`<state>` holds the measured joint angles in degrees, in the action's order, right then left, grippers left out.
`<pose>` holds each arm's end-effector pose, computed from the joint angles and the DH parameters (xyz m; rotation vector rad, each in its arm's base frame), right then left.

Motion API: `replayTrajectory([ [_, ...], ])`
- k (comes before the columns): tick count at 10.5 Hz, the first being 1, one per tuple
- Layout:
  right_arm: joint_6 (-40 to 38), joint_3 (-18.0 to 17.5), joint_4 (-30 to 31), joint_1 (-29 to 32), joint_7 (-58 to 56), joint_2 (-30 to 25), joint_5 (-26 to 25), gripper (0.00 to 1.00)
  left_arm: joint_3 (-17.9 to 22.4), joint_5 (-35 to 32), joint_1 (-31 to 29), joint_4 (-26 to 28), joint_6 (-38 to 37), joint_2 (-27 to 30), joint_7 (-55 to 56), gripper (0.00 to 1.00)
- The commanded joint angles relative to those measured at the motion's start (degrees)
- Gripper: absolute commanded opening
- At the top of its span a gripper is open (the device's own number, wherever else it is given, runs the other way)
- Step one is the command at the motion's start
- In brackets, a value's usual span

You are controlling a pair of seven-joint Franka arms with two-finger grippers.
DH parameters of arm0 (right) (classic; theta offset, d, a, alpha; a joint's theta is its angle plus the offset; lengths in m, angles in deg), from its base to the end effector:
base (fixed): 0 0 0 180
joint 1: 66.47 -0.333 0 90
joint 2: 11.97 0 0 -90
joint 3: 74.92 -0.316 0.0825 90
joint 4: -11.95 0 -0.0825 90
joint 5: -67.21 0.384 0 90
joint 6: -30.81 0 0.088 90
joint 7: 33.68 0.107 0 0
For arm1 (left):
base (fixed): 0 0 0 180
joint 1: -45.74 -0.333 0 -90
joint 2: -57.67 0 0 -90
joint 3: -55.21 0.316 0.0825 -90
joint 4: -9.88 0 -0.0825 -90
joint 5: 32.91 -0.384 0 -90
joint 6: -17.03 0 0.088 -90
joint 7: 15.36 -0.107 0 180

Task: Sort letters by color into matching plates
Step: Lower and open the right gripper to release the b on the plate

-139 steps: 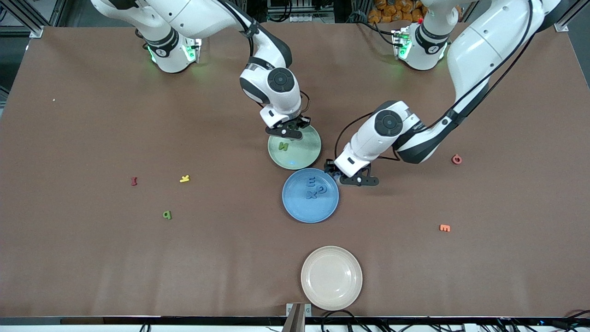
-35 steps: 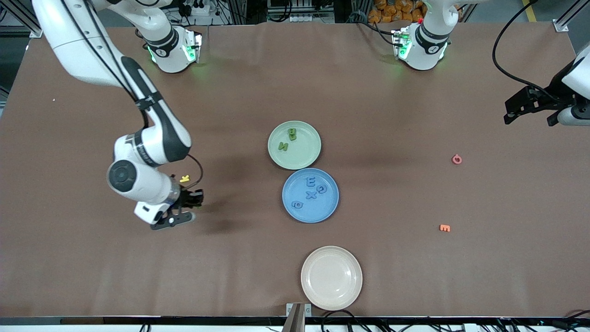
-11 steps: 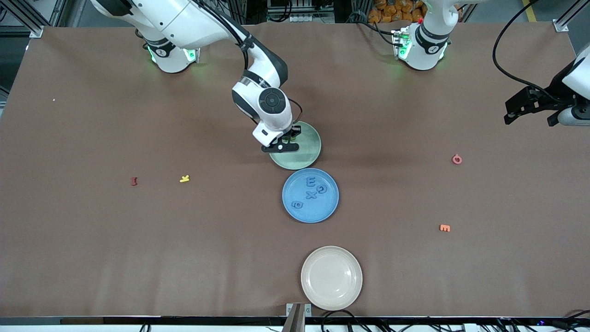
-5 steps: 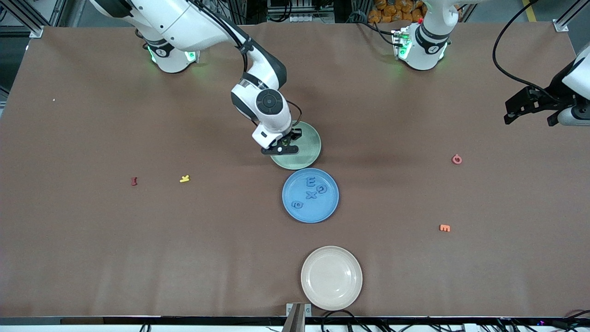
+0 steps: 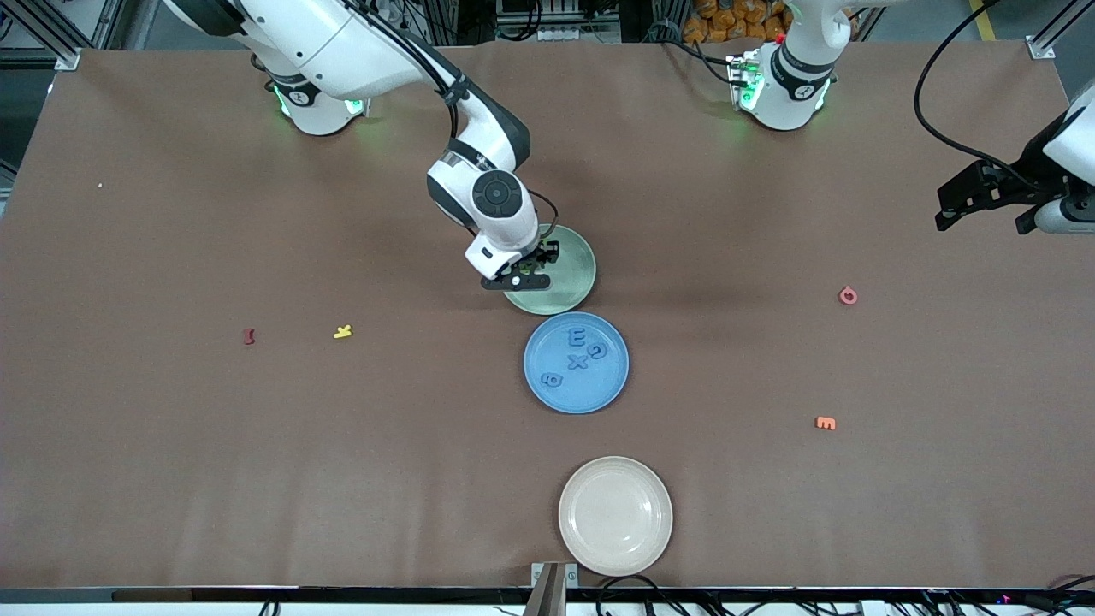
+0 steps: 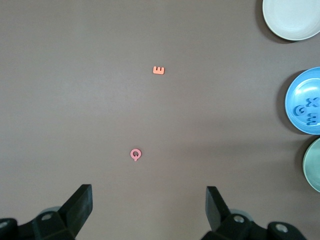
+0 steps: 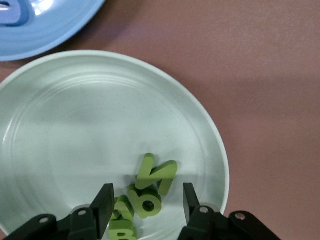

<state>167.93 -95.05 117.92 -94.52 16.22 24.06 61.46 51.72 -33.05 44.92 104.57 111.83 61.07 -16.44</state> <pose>0.4346 0.4666 0.1957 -3.0763 0.0190 0.2052 0.5432 -0.0261 0.6257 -3.1332 0.1028 -0.0960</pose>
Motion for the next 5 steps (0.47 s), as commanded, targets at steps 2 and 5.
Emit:
replayTrajectory([
  [2,-2.0,-0.5,-0.9,1.5,1.5,-1.2,-0.7,0.64,0.1,1.1,-0.3,-0.1,-0.4,0.1,-1.7,1.0],
  [5,-8.6,-1.1,-3.4,3.8,0.8,-3.9,-0.5,0.64,0.1,1.1,-0.2,-0.1,-0.4,0.1,-1.8,1.0],
])
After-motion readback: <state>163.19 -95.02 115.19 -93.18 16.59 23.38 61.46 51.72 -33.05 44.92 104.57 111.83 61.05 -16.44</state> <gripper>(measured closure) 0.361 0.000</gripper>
